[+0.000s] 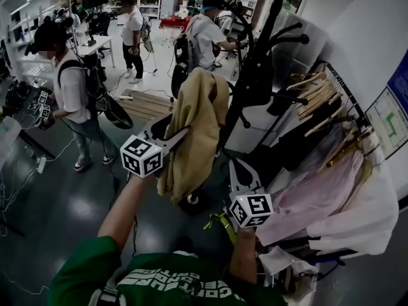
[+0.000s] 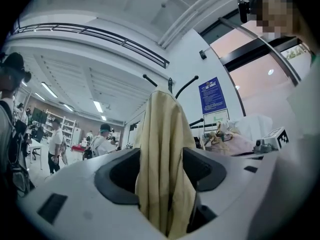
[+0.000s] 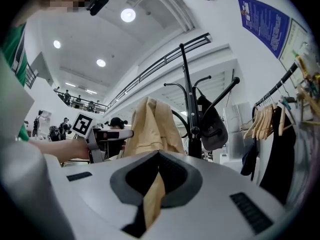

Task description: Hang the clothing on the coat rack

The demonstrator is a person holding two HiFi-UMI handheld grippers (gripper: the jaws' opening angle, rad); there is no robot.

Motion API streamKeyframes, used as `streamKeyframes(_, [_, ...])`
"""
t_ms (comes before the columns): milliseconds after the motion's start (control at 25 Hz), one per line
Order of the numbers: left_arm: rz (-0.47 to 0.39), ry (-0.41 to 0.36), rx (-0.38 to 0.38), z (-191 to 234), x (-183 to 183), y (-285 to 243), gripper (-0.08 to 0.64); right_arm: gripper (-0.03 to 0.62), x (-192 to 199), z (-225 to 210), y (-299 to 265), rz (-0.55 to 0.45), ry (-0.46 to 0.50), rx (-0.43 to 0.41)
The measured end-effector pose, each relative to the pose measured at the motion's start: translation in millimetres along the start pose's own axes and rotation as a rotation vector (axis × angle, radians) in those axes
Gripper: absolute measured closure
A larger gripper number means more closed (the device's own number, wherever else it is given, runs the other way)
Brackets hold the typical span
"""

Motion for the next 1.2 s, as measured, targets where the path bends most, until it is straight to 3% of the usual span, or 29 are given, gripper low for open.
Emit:
streamKeyframes(360, [0.017, 0.025, 0.003, -1, 9, 68, 0.318, 0.583, 12, 54, 18, 0.003, -0.015, 0.014])
streamKeyframes(720, [0.035, 0.061, 0.043, -15, 23, 138, 0.513, 0.583, 23, 107, 40, 0.019, -0.016, 0.020])
streamKeyframes(1200, [0.110, 0.077, 0.038, -53, 75, 216, 0.555, 0.583, 77, 166, 99, 0.106, -0.082, 0.027])
Point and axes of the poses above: the fingertips, and each gripper's own axes: y backward along the fingers, z to its left, x out of its underside, the point moved 1 cm from there along y, backward along the fingers, and after that the axes turned 9 degrees about -x, right-handed, at the moved point
